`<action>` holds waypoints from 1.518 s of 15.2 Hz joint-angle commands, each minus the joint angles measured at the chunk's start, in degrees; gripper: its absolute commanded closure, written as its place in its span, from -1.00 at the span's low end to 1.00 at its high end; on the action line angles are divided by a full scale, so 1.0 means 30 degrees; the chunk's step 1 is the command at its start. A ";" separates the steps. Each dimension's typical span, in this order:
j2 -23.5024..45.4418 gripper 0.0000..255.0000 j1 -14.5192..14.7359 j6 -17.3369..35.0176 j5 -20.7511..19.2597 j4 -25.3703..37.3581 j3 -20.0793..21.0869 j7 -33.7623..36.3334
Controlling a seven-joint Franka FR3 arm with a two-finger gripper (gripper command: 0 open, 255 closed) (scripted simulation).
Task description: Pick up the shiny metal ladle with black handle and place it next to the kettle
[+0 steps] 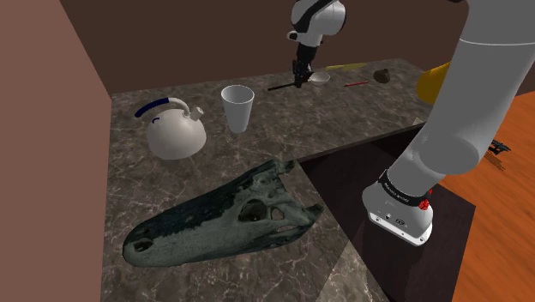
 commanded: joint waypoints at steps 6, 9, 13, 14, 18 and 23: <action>-0.1185 1.00 0.0182 -0.1493 -0.0758 0.0458 -0.0257 0.0628; -0.1604 1.00 0.0234 -0.2139 -0.1029 0.0743 -0.0331 0.0863; -0.2116 1.00 0.0289 -0.3018 -0.1356 0.1183 -0.0410 0.1155; -0.2234 1.00 0.0300 -0.3240 -0.1431 0.1304 -0.0426 0.1224; -0.2673 1.00 0.0338 -0.4143 -0.1706 0.1831 -0.0479 0.1484; -0.3135 1.00 0.0370 -0.5295 -0.1992 0.2588 -0.0525 0.1774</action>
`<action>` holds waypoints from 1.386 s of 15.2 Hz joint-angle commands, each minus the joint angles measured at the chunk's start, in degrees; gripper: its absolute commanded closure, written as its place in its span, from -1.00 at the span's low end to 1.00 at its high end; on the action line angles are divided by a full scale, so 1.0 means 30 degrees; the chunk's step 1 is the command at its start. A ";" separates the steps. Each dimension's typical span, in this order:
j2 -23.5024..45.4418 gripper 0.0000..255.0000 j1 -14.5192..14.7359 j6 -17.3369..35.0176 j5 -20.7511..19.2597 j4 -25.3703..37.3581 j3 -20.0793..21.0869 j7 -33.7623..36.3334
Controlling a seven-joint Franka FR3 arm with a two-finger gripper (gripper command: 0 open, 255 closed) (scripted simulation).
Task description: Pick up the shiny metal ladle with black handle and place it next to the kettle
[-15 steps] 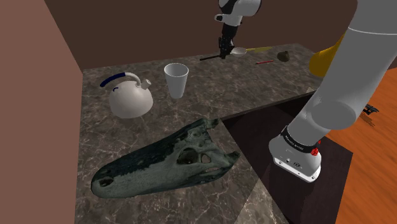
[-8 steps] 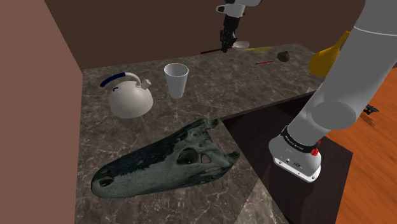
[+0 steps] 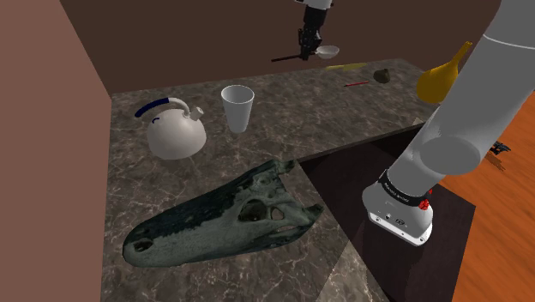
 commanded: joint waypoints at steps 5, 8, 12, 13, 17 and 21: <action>-0.0438 1.00 0.0019 -0.1303 -0.0269 0.0918 -0.0041 0.0284; -0.1989 1.00 0.0809 -0.0701 -0.0796 -0.0919 0.0478 0.1695; -0.3812 1.00 0.1684 -0.0062 -0.1302 -0.3019 0.1366 0.3622; -0.4223 1.00 0.1883 0.0074 -0.1388 -0.3487 0.1614 0.4105; -0.5681 1.00 0.2647 0.0546 -0.1574 -0.5134 0.2682 0.6029; -0.6839 1.00 0.3401 0.0938 -0.1522 -0.6436 0.3846 0.7928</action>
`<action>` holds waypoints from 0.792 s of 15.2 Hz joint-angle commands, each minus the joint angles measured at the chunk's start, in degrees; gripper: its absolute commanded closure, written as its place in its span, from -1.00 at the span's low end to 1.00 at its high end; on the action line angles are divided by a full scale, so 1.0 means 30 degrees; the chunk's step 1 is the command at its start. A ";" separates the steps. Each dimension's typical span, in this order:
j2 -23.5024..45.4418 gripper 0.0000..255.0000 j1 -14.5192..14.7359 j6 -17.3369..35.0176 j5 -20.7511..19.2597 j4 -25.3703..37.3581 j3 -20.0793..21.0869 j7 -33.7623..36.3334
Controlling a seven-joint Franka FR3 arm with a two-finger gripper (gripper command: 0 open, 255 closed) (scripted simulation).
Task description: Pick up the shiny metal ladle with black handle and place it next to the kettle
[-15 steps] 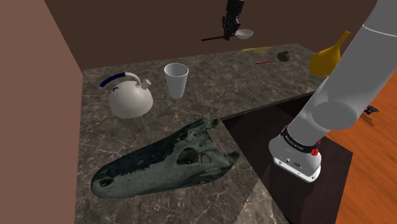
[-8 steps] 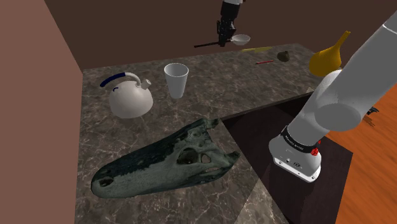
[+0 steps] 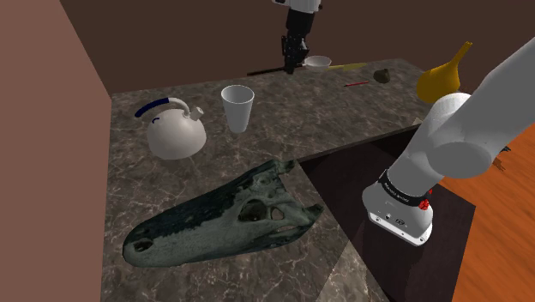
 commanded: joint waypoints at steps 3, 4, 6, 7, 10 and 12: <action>-0.1055 1.00 0.0797 0.0322 0.0178 -0.1122 0.1270 0.2016; -0.1237 1.00 0.0995 0.0407 0.0255 -0.1329 0.1583 0.2483; -0.1540 1.00 0.1403 0.0573 0.0433 -0.1678 0.2211 0.3414; -0.1660 1.00 0.1615 0.0656 0.0531 -0.1820 0.2525 0.3880; -0.1896 1.00 0.2248 0.0904 0.0853 -0.2114 0.3485 0.5272; -0.1948 1.00 0.2668 0.1071 0.1079 -0.2200 0.4136 0.6198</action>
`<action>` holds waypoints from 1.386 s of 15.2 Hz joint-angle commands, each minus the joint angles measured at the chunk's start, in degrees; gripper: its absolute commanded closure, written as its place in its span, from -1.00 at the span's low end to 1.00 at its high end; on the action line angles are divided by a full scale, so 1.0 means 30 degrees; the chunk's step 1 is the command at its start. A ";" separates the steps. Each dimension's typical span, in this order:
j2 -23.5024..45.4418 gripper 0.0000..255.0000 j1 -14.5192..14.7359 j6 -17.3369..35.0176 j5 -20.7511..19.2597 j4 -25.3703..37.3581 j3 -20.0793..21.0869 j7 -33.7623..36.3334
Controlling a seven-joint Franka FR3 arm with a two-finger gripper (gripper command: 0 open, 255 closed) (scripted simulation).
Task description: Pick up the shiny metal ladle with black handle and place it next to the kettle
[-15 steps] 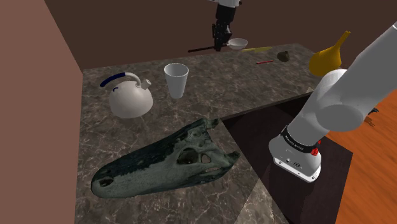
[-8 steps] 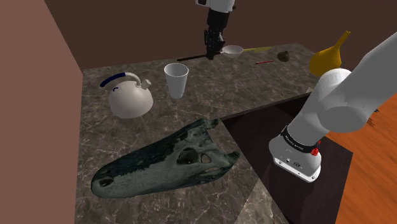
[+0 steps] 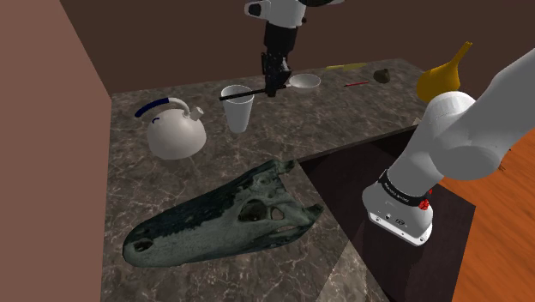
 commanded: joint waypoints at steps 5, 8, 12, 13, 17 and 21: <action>0.0422 1.00 0.0421 0.1321 0.0324 -0.0780 0.0611 0.0705; 0.0752 1.00 0.0446 0.2131 0.0413 -0.1268 0.0617 0.0570; 0.1259 1.00 0.0485 0.3221 0.0549 -0.1862 0.0623 0.0376; 0.1398 1.00 0.0496 0.3496 0.0587 -0.2000 0.0624 0.0325; 0.2003 1.00 0.0543 0.4600 0.0756 -0.2512 0.0628 0.0108; 0.2686 1.00 0.0598 0.5712 0.0956 -0.2955 0.0631 -0.0134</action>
